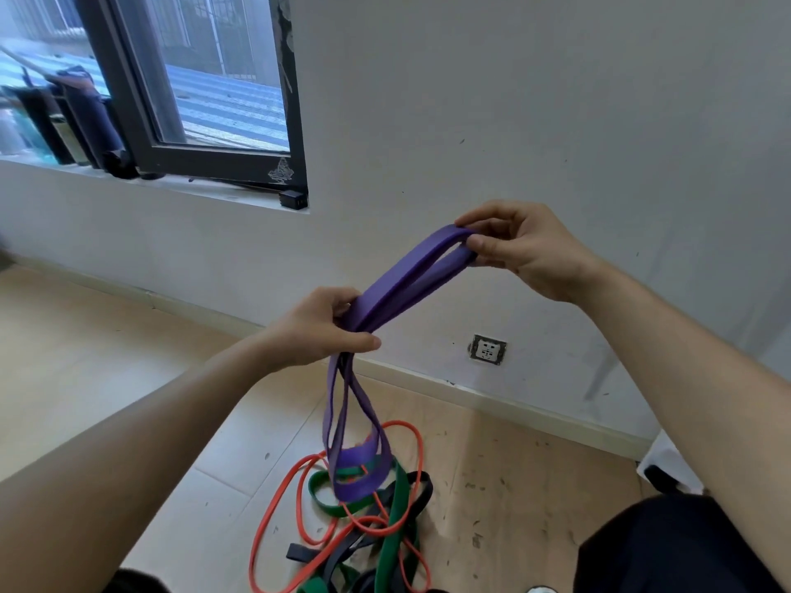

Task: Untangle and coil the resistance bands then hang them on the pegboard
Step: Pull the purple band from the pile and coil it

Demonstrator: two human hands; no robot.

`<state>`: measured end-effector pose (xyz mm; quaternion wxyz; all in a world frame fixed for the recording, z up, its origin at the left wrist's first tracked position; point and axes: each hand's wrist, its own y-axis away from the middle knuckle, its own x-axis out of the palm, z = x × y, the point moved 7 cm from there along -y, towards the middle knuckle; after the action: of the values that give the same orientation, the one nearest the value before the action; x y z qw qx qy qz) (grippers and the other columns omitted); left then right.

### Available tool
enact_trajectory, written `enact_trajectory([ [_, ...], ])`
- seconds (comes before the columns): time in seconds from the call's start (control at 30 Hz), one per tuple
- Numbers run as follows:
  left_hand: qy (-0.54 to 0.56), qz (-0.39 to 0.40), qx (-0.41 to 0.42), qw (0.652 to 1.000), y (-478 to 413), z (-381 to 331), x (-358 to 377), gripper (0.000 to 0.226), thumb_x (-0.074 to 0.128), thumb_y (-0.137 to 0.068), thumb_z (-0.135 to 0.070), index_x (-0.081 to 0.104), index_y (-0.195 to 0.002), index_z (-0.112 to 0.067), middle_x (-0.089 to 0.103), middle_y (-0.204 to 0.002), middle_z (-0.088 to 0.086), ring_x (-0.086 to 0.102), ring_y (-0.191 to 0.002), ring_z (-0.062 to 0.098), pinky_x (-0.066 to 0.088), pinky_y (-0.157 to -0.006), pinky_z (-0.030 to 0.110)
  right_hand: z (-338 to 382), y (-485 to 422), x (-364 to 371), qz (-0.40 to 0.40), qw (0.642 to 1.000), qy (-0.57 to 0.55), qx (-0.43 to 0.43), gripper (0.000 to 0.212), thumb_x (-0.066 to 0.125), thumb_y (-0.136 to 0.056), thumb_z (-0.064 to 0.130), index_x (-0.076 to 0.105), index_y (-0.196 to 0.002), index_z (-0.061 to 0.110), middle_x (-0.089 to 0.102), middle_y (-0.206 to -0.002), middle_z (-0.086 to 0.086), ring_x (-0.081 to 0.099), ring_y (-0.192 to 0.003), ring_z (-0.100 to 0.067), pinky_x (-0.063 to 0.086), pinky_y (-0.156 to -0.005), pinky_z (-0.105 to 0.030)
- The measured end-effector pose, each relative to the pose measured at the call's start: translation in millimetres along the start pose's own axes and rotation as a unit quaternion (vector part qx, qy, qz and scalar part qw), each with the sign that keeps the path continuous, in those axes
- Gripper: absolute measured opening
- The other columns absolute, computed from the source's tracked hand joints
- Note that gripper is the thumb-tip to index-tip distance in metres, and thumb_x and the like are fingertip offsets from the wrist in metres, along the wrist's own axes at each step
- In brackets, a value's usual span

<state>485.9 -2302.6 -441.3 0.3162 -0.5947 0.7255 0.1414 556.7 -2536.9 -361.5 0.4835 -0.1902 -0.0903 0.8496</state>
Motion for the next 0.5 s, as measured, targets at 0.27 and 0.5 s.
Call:
enact_trajectory([
  [0.27,0.033,-0.02,0.013,0.999,9,1,-13,0.016,0.081,-0.085,-0.018,0.075,-0.099,-0.015,0.071,-0.085,0.014,0.068,-0.082,0.036,0.059,-0.079,0.049,-68,20,21,0.187,0.935,0.229,0.194,0.043,0.08,-0.085,0.01,0.062,-0.124,0.013,0.07,-0.121,-0.006,0.065,-0.113,-0.016,0.054,-0.094,-0.031],
  [0.5,0.014,0.023,0.024,0.999,11,-5,-3,0.018,0.081,-0.084,-0.021,0.074,-0.1,-0.015,0.071,-0.079,0.007,0.067,-0.072,0.026,0.056,-0.07,0.037,-32,13,94,0.2,0.937,0.276,0.079,0.073,0.088,-0.077,0.034,0.054,-0.141,0.025,0.065,-0.129,0.009,0.059,-0.12,-0.004,0.047,-0.103,-0.026],
])
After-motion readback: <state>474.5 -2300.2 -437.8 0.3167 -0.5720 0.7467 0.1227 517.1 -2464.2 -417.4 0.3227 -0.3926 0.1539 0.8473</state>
